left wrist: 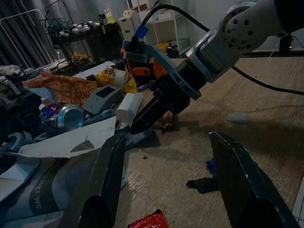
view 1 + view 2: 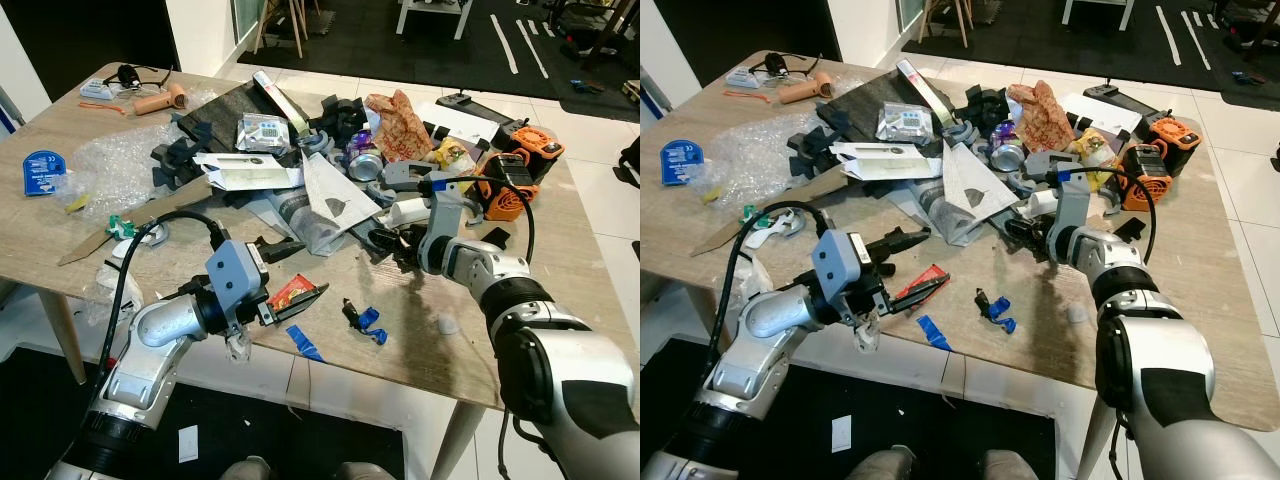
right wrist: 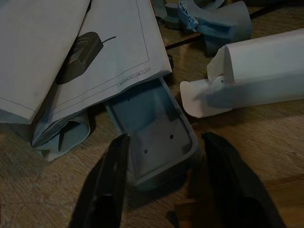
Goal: Picking trash to rubbish bin
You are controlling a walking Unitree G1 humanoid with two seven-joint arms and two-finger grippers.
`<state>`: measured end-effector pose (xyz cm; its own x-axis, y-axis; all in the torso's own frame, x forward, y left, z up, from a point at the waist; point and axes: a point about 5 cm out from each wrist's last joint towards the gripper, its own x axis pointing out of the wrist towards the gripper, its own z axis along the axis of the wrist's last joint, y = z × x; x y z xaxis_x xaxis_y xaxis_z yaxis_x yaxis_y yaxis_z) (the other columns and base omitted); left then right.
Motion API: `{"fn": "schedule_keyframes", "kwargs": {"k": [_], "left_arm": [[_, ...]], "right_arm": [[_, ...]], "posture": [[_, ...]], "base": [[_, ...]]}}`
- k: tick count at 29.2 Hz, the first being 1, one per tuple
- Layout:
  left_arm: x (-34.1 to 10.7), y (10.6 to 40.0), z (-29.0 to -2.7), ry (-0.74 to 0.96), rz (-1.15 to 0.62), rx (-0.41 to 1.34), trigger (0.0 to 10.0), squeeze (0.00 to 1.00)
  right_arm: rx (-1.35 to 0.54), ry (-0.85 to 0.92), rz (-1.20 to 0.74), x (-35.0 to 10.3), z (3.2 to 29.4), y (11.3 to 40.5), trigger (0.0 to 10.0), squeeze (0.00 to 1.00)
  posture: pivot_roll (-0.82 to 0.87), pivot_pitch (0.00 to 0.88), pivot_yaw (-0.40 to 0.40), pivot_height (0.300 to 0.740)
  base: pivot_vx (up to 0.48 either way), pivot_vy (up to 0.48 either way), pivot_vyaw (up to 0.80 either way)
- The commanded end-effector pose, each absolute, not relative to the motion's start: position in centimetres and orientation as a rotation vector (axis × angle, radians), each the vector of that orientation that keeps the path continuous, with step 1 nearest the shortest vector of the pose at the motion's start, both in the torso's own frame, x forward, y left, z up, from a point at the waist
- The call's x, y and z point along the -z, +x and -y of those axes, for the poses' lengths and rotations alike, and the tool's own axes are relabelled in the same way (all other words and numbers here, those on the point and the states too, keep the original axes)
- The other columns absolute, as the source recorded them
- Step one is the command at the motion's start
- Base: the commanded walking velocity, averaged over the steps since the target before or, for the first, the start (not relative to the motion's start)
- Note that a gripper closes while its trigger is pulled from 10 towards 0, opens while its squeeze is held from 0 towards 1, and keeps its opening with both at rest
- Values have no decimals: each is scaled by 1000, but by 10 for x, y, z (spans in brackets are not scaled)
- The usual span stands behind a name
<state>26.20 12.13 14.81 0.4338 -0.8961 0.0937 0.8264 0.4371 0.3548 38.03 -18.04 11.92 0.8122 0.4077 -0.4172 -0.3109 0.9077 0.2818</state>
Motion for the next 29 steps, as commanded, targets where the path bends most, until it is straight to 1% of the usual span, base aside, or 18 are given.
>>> {"fn": "schedule_keyframes", "kwargs": {"k": [1, 12, 15, 18, 20, 21, 22, 23, 25, 27, 29], "left_arm": [[-143, 260, -123, 287, 263, 1108, 10000, 0], [-140, 260, -122, 286, 262, 1114, 10000, 0], [-138, 260, -122, 286, 261, 1115, 10000, 0], [-138, 260, -122, 285, 261, 1115, 10000, 0], [-138, 260, -123, 280, 263, 1109, 10000, 0], [-138, 260, -123, 280, 263, 1109, 10000, 0], [-138, 261, -124, 261, 268, 1095, 10000, 0], [-138, 261, -124, 261, 268, 1095, 10000, 0], [-140, 262, -126, 209, 285, 1058, 10000, 0], [-140, 262, -126, 209, 285, 1058, 10000, 0], [-144, 264, -129, 146, 313, 1007, 10000, 0]], "right_arm": [[-375, 234, -518, -114, 181, 378, 0, 0], [-371, 254, -499, -117, 181, 379, 0, 0], [-382, 287, -431, -131, 188, 384, 0, 0], [-388, 296, -405, -137, 191, 386, 0, 0], [-430, 313, -317, -156, 197, 390, 0, 0], [-430, 313, -317, -156, 197, 390, 0, 0], [-467, 332, -244, -171, 201, 393, 0, 0], [-467, 332, -244, -171, 201, 393, 0, 0], [-551, 376, -97, -203, 207, 397, 0, 0], [-551, 376, -97, -203, 207, 397, 0, 0], [-641, 402, 31, -232, 207, 397, 0, 0]], "posture": [[-67, 0, -47, 740], [-64, 0, -47, 740], [-63, 0, -48, 740], [-63, 0, -48, 740], [-64, 0, -49, 740], [-64, 0, -49, 740], [-63, 0, -49, 740], [-63, 0, -49, 740], [-66, 0, -47, 740], [-66, 0, -47, 740], [-71, 0, -45, 740]], "base": [[0, 0, 0], [0, 0, 0], [0, 0, 0], [0, 0, 0], [0, 0, 0], [0, 0, 0], [0, 0, 0], [0, 0, 0], [0, 0, 0], [0, 0, 0], [0, 0, 0]]}}
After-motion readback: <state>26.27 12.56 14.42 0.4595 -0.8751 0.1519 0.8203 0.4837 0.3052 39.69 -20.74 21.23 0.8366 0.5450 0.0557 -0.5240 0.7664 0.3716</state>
